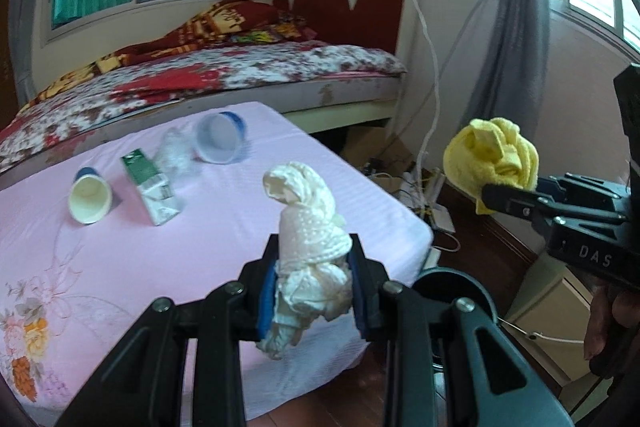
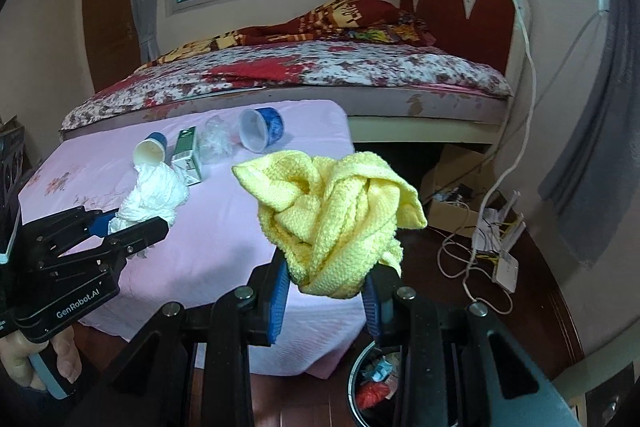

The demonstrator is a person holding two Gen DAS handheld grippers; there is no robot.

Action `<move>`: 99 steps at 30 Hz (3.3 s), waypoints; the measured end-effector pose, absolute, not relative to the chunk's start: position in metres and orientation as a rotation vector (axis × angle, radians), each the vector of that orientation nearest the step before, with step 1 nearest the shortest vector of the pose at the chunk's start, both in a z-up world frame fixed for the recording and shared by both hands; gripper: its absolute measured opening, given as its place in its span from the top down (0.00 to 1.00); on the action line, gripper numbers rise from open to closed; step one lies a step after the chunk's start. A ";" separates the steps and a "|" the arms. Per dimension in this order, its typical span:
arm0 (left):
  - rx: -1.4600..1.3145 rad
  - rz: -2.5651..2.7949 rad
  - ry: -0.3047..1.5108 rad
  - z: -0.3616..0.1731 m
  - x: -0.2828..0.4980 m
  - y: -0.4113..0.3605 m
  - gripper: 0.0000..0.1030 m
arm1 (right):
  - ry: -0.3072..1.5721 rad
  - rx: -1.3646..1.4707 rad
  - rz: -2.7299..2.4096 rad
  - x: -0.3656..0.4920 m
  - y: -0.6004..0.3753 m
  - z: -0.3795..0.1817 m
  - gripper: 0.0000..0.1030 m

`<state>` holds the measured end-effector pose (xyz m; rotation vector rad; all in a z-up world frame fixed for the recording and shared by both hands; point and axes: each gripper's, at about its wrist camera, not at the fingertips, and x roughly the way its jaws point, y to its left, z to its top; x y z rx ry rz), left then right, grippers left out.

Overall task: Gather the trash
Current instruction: 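Carry the yellow cloth and white tissue over the black bin and release both, then move both tools back over the bed toward the remaining trash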

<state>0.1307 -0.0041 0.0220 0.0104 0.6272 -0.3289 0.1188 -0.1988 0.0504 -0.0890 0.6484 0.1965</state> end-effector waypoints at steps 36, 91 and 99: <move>0.183 -0.716 0.905 -0.088 0.121 -0.191 0.69 | 0.986 0.089 -0.039 0.078 -0.392 -0.120 0.66; 0.120 -0.475 0.911 -0.077 0.108 -0.120 0.04 | 0.940 -0.083 0.014 0.091 -0.328 -0.089 0.00; 0.087 -0.423 0.835 -0.047 0.093 -0.090 0.04 | 0.882 -0.095 0.038 0.075 -0.305 -0.061 0.00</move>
